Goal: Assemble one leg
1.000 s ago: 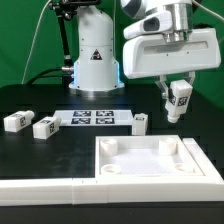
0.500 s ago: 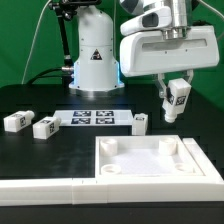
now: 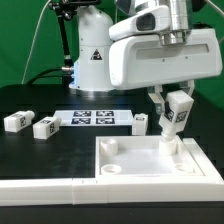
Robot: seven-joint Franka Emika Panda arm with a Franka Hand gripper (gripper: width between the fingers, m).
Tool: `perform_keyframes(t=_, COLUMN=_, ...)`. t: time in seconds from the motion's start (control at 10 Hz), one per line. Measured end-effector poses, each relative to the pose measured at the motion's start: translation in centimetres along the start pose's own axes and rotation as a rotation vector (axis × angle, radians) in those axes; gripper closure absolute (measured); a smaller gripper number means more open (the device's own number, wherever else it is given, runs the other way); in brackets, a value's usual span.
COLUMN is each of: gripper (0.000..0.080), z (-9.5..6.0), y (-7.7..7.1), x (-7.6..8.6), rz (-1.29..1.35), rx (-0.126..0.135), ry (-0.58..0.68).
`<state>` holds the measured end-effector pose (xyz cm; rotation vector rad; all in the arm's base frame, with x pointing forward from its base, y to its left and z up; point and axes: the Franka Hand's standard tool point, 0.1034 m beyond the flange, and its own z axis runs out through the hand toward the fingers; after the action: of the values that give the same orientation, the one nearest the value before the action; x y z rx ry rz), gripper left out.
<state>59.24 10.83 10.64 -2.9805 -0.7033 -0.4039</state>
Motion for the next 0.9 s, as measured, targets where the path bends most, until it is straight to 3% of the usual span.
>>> perform_keyframes(t=0.2, gripper=0.0508, z=0.6, y=0.8, x=1.4, rz=-0.026, rx=0.001, ry=0.008)
perform_keyframes(t=0.7, gripper=0.0508, z=1.1, y=0.6, x=0.7, rz=0.077, rx=0.0, ry=0.024)
perform_keyframes(t=0.9, gripper=0.0508, z=1.6, y=1.6, x=2.0, rz=0.094, rx=-0.031, ry=0.122)
